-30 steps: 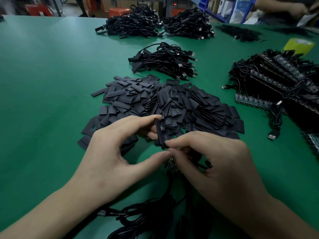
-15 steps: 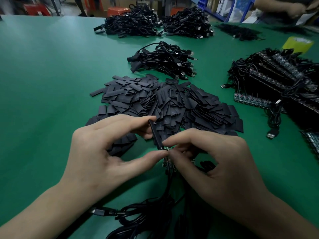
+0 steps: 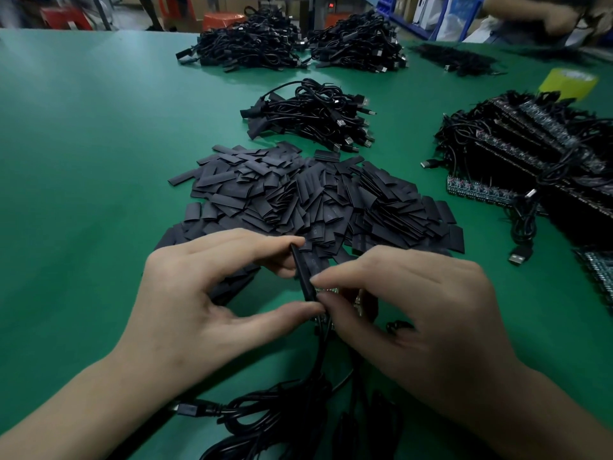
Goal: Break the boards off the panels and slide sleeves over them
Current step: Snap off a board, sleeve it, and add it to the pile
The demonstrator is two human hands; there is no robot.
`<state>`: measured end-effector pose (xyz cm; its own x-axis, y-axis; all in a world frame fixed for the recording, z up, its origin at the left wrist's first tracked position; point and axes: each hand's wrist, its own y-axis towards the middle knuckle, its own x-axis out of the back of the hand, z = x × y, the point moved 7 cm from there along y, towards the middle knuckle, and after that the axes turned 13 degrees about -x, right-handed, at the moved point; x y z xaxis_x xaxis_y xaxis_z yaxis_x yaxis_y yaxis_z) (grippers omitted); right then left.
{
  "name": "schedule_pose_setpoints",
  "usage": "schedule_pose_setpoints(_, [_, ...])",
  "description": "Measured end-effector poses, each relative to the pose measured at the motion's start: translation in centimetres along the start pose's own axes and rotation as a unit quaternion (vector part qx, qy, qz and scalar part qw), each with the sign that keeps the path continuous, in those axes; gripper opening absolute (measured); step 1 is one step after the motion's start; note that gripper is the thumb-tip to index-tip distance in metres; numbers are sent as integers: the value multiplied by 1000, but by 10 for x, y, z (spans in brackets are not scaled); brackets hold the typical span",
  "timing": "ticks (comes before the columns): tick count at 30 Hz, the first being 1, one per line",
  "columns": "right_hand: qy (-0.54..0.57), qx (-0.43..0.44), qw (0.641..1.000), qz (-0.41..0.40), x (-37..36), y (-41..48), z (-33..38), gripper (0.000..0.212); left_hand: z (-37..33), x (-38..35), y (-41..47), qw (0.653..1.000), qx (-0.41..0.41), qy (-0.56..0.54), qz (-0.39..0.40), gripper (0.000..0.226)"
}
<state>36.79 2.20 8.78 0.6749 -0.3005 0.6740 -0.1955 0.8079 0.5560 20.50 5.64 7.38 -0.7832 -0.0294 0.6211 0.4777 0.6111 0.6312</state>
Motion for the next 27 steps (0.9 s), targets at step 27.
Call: schedule_pose_setpoints(27, [-46,-40,991,117,-16,4,-25,19,38,8,-13,963,158,-135,-173,40])
